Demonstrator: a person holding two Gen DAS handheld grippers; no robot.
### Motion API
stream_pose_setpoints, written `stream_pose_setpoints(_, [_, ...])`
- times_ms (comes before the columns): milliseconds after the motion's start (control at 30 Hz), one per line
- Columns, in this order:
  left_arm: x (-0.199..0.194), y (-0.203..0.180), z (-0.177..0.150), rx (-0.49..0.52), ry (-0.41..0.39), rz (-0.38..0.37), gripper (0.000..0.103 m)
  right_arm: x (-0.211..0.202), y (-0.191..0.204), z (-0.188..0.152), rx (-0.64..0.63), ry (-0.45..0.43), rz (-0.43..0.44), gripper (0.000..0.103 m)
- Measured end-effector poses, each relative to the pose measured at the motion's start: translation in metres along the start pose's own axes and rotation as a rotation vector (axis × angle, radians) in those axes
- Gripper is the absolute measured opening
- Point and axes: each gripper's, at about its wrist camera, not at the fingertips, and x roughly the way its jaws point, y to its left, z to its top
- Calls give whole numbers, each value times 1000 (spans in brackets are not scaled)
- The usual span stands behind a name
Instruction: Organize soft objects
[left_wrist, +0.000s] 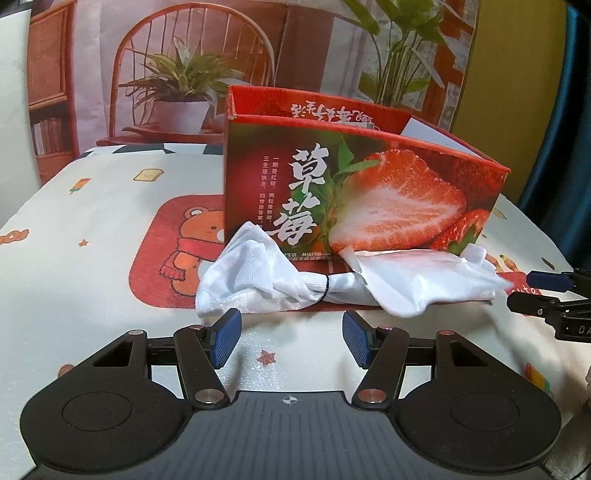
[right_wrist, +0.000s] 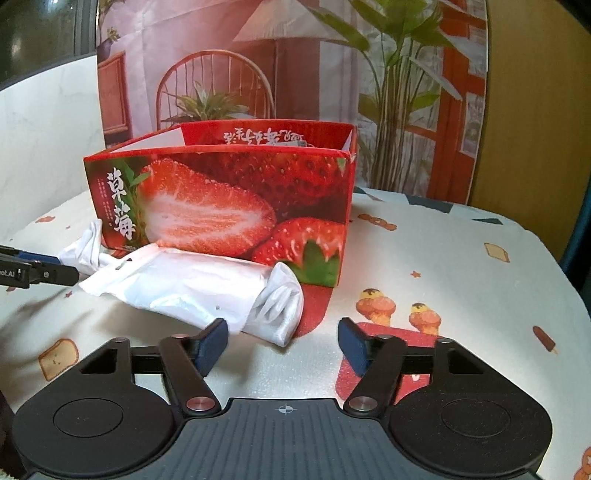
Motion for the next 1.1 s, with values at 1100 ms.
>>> stream_pose_setpoints(1100, [45, -31, 49, 163, -84, -189, 63, 59, 24, 50, -212, -50, 121, 46])
